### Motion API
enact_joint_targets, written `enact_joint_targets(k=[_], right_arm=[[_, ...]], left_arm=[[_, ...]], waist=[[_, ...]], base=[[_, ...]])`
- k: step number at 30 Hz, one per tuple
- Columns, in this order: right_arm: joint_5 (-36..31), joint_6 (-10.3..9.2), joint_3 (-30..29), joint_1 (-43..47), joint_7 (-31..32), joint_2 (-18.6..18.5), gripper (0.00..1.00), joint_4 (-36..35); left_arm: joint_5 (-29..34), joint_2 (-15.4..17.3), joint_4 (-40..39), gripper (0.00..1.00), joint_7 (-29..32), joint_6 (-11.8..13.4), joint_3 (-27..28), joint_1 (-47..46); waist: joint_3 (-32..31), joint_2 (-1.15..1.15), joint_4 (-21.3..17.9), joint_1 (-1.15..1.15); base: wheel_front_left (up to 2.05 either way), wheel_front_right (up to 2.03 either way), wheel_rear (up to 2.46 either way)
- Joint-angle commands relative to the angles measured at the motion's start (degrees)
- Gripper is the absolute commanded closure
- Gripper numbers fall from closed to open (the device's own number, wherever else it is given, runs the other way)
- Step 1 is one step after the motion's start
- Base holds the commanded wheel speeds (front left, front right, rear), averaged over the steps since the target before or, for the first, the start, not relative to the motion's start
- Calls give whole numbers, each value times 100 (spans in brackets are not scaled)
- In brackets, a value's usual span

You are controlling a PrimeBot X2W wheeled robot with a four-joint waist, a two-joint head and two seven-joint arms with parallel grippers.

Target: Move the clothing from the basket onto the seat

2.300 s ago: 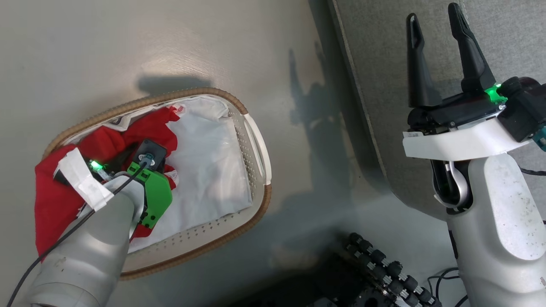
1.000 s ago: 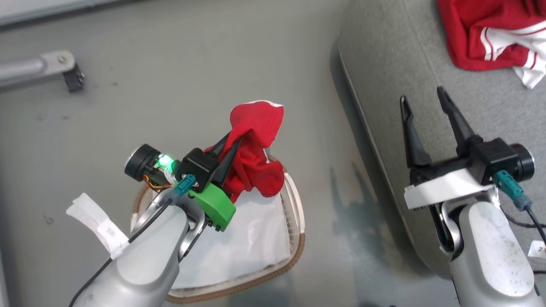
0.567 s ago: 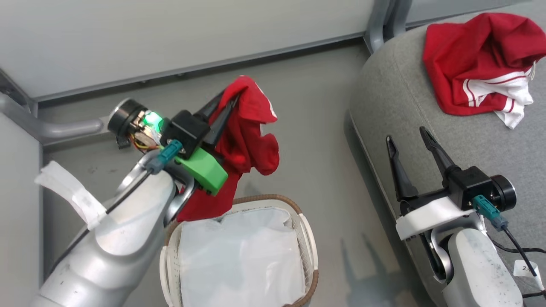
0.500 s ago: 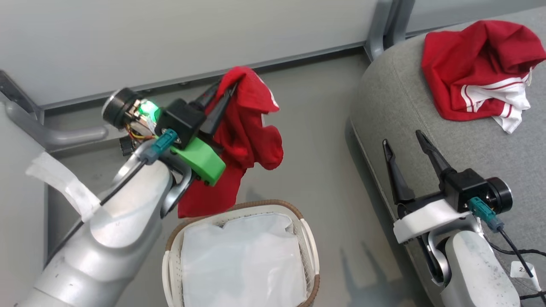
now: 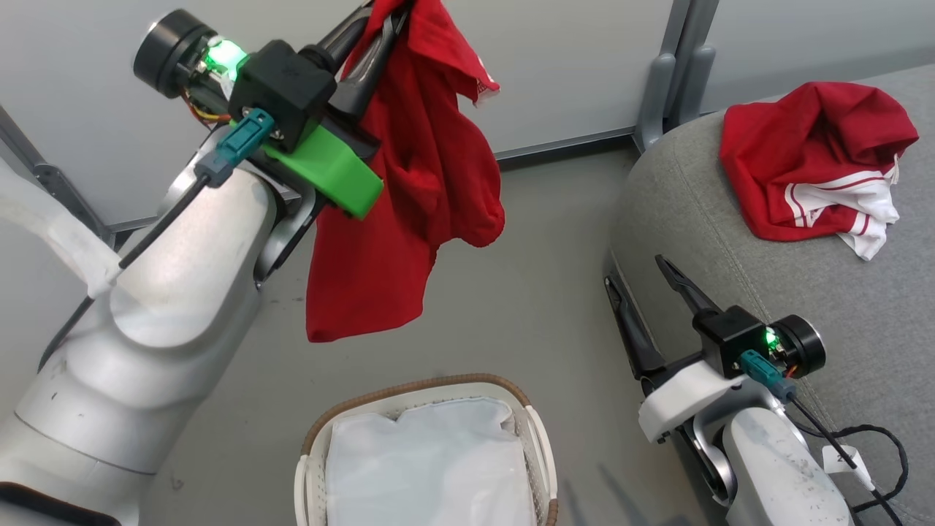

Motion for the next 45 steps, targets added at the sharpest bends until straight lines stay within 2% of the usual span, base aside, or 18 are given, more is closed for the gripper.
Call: enact_joint_targets(k=[1,19,28,34,37,38,39,40,41,42,45], right_arm=[[-27,-8,37,-98,-12,-19,0,75],[-372,-8,664,-1313,-13,-19,0,1067],[-302,-8,872,-1612,-12,-19,0,538],[-191,-8,1245,-1665,-13,-19,0,140],[-70,-8,1464,-1677,-12,-20,0,160],[-46,-8,1518,-1680,-12,-20,7,191],[-14,-8,1567,-1688,-12,-20,58,226],[34,-8,1609,-1690,-13,-20,75,258],[76,-8,1630,-1685,-13,-20,82,269],[107,-8,1650,-1679,-13,-20,100,280],[163,-8,1674,-1654,-13,-19,100,293]], left_arm=[[-60,-12,-35,100,7,-16,-16,-157],[-246,-276,-409,100,48,-15,-413,-649],[-347,-275,-477,100,66,-15,-593,-565],[-442,-234,-408,100,36,-15,-650,-376],[-510,-256,-371,100,19,-15,-679,-305],[-523,-261,-355,100,14,-15,-685,-278],[-539,-263,-335,100,3,-15,-694,-247],[-555,-259,-314,100,2,-15,-695,-214],[-583,-257,-296,100,-6,-15,-697,-184],[-600,-255,-282,100,-8,-15,-698,-142],[-648,-225,-246,100,-55,6,-706,-17]], waist=[[-16,0,34,1],[-59,0,336,1],[-72,0,434,1],[-93,0,444,1],[-109,0,454,1],[-117,0,458,1],[-126,0,462,1],[-133,0,466,1],[-138,0,469,1],[-144,0,472,1],[-156,0,470,1]], base=[[0,0,0],[0,0,0],[0,0,0],[0,0,0],[0,0,0],[0,0,0],[0,0,0],[0,0,0],[0,0,0],[0,0,0],[0,0,0]])
